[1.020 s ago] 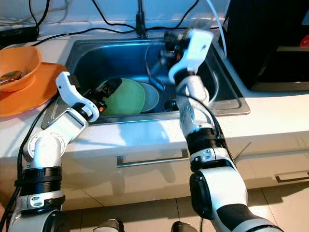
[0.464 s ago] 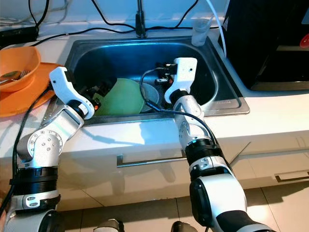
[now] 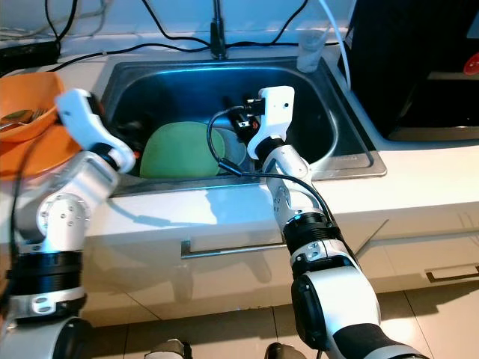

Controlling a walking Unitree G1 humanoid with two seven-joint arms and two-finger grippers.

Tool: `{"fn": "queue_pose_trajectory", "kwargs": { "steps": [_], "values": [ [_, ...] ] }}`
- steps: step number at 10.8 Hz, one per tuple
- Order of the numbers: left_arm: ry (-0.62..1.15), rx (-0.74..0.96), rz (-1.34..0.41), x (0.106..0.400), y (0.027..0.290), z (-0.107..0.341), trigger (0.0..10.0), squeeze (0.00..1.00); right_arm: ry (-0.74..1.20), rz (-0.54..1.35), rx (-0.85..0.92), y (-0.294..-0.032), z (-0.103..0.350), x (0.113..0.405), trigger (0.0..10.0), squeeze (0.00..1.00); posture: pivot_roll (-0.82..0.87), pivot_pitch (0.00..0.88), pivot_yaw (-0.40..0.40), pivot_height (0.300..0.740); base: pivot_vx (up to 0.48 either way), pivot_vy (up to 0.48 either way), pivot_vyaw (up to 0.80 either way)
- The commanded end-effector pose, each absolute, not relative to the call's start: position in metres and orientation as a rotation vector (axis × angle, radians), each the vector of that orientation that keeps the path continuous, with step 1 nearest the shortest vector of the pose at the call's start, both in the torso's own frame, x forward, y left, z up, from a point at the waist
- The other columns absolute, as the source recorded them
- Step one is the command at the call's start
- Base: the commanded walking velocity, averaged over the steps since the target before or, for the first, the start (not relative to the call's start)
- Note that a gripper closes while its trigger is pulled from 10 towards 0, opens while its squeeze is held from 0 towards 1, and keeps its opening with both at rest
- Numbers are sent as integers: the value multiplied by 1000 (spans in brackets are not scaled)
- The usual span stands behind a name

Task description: Kitchen organization

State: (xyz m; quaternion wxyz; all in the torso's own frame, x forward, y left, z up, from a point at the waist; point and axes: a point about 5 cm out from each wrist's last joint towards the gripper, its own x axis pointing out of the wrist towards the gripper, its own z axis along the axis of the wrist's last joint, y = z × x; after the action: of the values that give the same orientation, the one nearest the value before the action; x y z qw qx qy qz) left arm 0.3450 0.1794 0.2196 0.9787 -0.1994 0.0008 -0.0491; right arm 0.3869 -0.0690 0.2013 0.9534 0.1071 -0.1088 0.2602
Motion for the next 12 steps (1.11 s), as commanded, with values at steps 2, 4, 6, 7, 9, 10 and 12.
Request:
{"fn": "queue_pose_trajectory", "kwargs": {
  "steps": [2, 4, 6, 7, 9, 10, 12],
  "values": [
    [-86, -264, 7, 346, 199, 234, 10000, 1000, -249, 592, 231, -61, 208, 383, 10000, 1000, 212, 83, 2, 740, 0, 0, 0],
    [-199, -100, 233, 333, 233, 239, 10000, 1000, -222, 634, 243, -56, 194, 374, 10000, 1000, 214, 79, -3, 740, 0, 0, 0],
    [-233, -18, 375, 314, 253, 228, 10000, 1000, -196, 639, 256, -57, 185, 369, 10000, 1000, 213, 79, -24, 740, 0, 0, 0],
    [-269, 12, 422, 306, 258, 227, 10000, 1000, -185, 653, 254, -57, 181, 365, 10000, 1000, 214, 80, -37, 740, 0, 0, 0],
    [-334, 94, 540, 292, 268, 233, 10000, 1000, -158, 668, 249, -55, 174, 360, 10000, 1000, 218, 82, -47, 740, 0, 0, 0],
    [-350, 141, 622, 278, 280, 233, 10000, 1000, -132, 668, 250, -57, 168, 357, 10000, 1000, 232, 92, -73, 740, 0, 0, 0],
    [-346, 175, 667, 270, 292, 229, 10000, 1000, -114, 660, 251, -60, 164, 356, 10000, 1000, 242, 101, -82, 740, 0, 0, 0]
  ]
}}
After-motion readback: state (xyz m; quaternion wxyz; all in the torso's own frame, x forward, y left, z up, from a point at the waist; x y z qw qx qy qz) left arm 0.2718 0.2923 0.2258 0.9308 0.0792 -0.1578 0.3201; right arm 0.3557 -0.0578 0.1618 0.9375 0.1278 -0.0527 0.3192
